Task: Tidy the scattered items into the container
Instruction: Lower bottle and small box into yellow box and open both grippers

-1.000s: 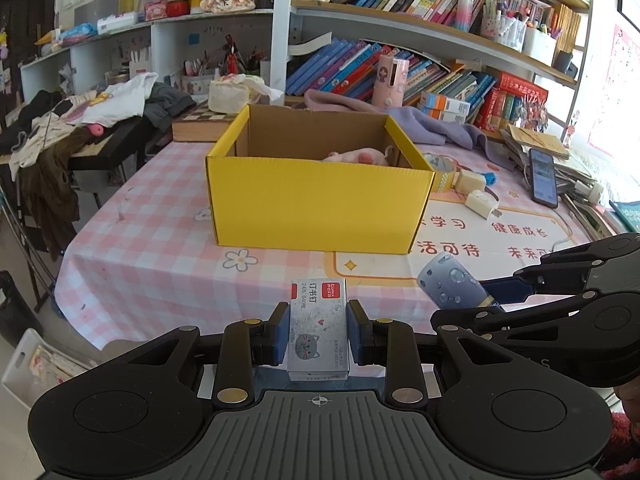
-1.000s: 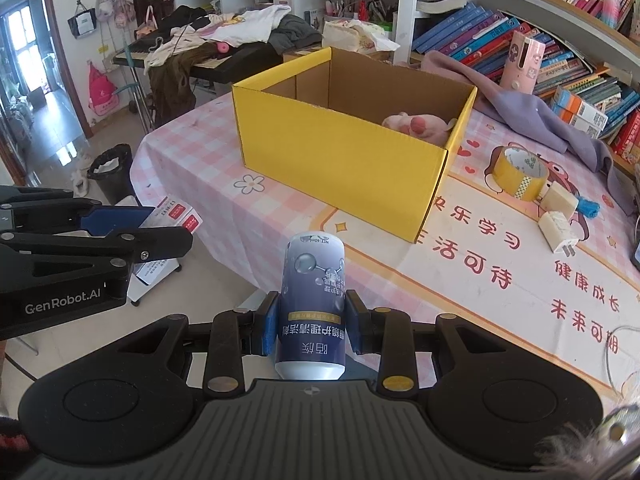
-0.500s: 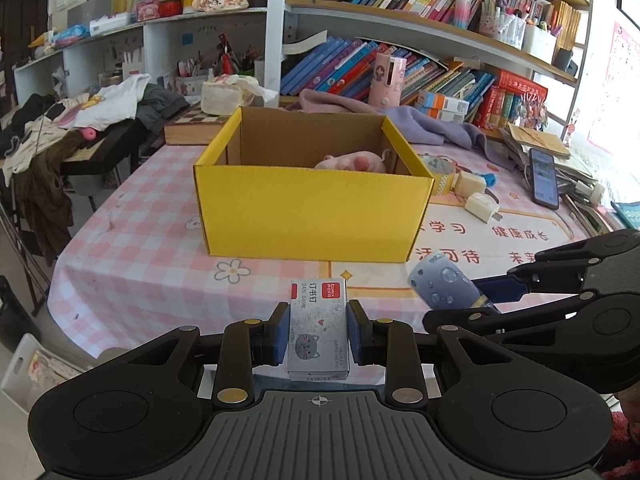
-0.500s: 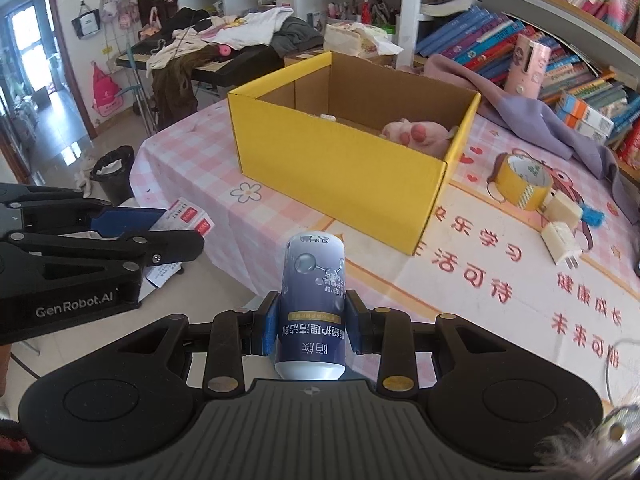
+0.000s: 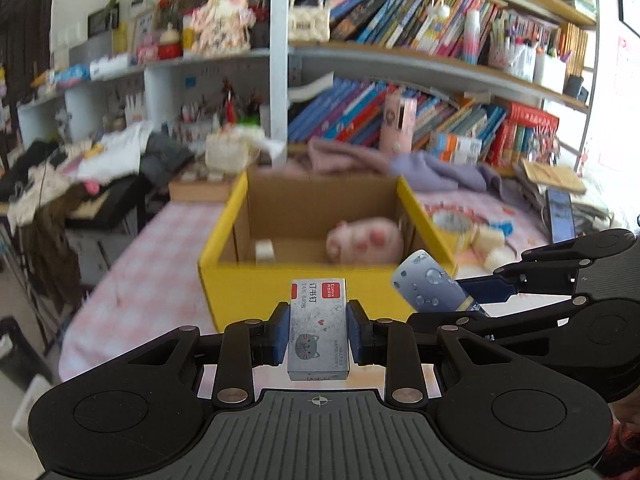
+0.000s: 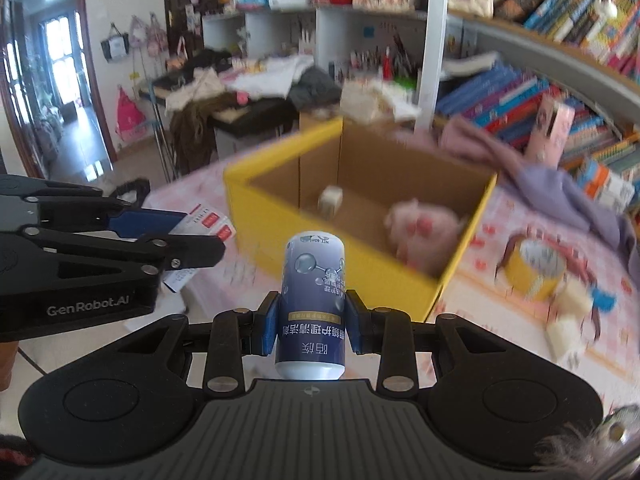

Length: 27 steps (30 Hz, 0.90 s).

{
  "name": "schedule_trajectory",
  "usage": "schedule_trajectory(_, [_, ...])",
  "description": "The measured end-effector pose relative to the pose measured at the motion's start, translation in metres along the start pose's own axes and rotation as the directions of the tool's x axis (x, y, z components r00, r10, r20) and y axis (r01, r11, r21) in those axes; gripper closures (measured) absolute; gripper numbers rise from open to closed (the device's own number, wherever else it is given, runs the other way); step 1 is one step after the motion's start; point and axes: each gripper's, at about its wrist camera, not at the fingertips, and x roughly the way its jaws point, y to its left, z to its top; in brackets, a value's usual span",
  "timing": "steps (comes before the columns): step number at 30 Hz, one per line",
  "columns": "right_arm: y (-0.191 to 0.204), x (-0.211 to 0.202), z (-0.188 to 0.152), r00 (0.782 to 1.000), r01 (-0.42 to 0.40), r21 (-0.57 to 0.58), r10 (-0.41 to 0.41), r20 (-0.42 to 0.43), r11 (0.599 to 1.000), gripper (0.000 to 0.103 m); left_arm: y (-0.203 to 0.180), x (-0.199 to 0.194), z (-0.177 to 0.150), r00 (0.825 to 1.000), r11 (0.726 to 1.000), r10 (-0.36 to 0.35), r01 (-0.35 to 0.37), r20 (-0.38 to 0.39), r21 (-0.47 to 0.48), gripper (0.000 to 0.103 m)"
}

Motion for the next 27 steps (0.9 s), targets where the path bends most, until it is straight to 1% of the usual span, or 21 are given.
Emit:
schedule_trajectory(6, [-0.028, -0.002, 0.037, 0.995, -0.009, -0.005, 0.009, 0.103, 1.000, 0.072, -0.002, 0.015, 0.035, 0.999, 1.000, 0.012, -0.013, 0.050, 0.022, 0.075])
schedule_trajectory(10, [-0.045, 0.010, 0.058, 0.991, -0.019, 0.000, 0.019, 0.130, 1.000, 0.072, 0.000, 0.031, 0.056, 0.998, 0.999, 0.025, -0.027, 0.059, 0.035, 0.075])
schedule_trajectory(13, [-0.057, 0.025, 0.068, 0.991, -0.023, 0.002, 0.023, 0.128, 1.000, 0.072, 0.004, 0.048, 0.070, 0.998, 0.998, 0.038, -0.041, 0.046, 0.049, 0.075])
schedule_trajectory(16, [-0.069, 0.043, 0.074, 0.995, -0.035, 0.010, 0.034, 0.097, 0.999, 0.072, 0.008, 0.072, 0.082, 0.999, 0.997, 0.038, -0.039, 0.011, 0.062, 0.075])
schedule_trajectory(21, [-0.083, 0.083, 0.080, 0.999, -0.053, -0.024, 0.053, 0.009, 0.998, 0.072, 0.013, 0.124, 0.097, 0.996, 0.994, 0.033, -0.024, -0.087, 0.108, 0.075])
schedule_trajectory(24, [-0.086, 0.108, 0.082, 0.996, -0.069, -0.077, 0.065, -0.056, 0.995, 0.072, 0.011, 0.158, 0.102, 0.987, 0.988, 0.031, -0.007, -0.158, 0.152, 0.075])
schedule_trajectory(27, [-0.086, 0.131, 0.080, 0.991, -0.087, -0.147, 0.070, -0.118, 0.985, 0.071, 0.008, 0.191, 0.104, 0.972, 0.981, 0.029, 0.017, -0.233, 0.193, 0.075])
